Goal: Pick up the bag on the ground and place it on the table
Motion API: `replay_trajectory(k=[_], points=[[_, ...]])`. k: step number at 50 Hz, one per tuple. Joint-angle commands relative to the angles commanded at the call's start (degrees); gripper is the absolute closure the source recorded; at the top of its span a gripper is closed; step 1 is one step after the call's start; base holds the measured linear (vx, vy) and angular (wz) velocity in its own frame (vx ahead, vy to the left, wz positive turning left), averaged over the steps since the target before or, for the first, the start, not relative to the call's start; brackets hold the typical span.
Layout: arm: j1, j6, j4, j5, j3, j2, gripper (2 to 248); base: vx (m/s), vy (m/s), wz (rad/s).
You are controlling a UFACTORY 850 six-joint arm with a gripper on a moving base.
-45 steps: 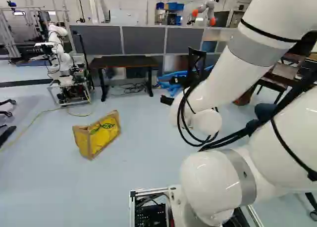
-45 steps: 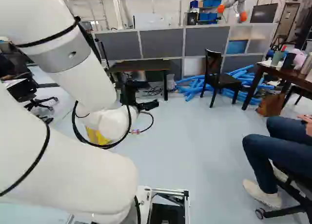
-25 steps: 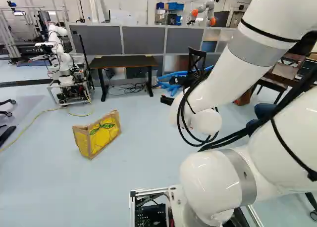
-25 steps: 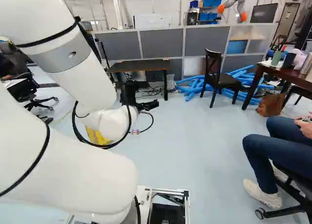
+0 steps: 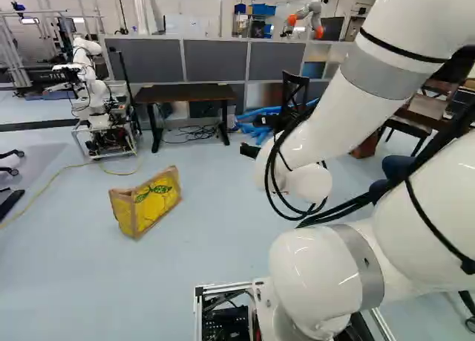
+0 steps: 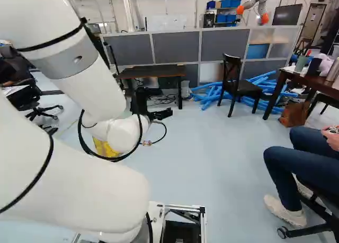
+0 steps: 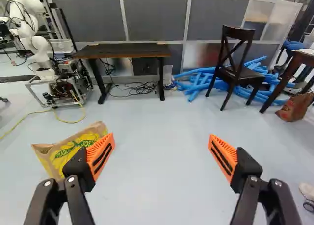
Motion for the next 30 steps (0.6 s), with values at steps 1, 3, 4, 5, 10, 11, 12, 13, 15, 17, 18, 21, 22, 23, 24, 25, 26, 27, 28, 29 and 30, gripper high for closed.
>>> replay_trajectory(k=[1, 3, 4, 5, 10, 11, 12, 13, 15, 17, 18, 21, 22, 23, 24, 25, 26, 27, 28, 29, 30], points=[[0.00, 0.00, 0.00, 0.00, 0.00, 0.00, 3, 0.102, -0.026, -0.018], [0.00, 0.00, 0.00, 0.00, 0.00, 0.00, 3, 0.104, -0.002, -0.026], [0.00, 0.00, 0.00, 0.00, 0.00, 0.00, 3, 0.108, 0.025, 0.025], [0.00, 0.00, 0.00, 0.00, 0.00, 0.00, 3, 0.116, 0.033, 0.052], [0.00, 0.00, 0.00, 0.00, 0.00, 0.00, 3, 0.095, -0.003, 0.002], [0.00, 0.00, 0.00, 0.00, 0.00, 0.00, 3, 0.106, -0.017, -0.029], [0.00, 0.00, 0.00, 0.00, 0.00, 0.00, 3, 0.127, -0.012, -0.035], [0.00, 0.00, 0.00, 0.00, 0.00, 0.00, 3, 0.119, 0.000, -0.014], [0.00, 0.00, 0.00, 0.00, 0.00, 0.00, 3, 0.124, 0.013, 0.006], [0.00, 0.00, 0.00, 0.00, 0.00, 0.00, 3, 0.134, 0.013, 0.006], [0.00, 0.00, 0.00, 0.00, 0.00, 0.00, 3, 0.141, 0.001, 0.001], [0.00, 0.00, 0.00, 0.00, 0.00, 0.00, 3, 0.156, -0.008, -0.006], [0.00, 0.00, 0.00, 0.00, 0.00, 0.00, 3, 0.186, -0.001, 0.020], [0.00, 0.00, 0.00, 0.00, 0.00, 0.00, 3, 0.167, 0.016, 0.056], [0.00, 0.00, 0.00, 0.00, 0.00, 0.00, 3, 0.167, 0.029, 0.096], [0.00, 0.00, 0.00, 0.00, 0.00, 0.00, 3, 0.172, 0.054, 0.190], [0.00, 0.00, 0.00, 0.00, 0.00, 0.00, 3, 0.174, 0.067, 0.261], [0.00, 0.00, 0.00, 0.00, 0.00, 0.00, 3, 0.198, 0.092, 0.367], [0.00, 0.00, 0.00, 0.00, 0.00, 0.00, 3, 0.165, 0.088, 0.384], [0.00, 0.00, 0.00, 0.00, 0.00, 0.00, 3, 0.168, 0.087, 0.412], [0.00, 0.00, 0.00, 0.00, 0.00, 0.00, 3, 0.170, 0.089, 0.420]])
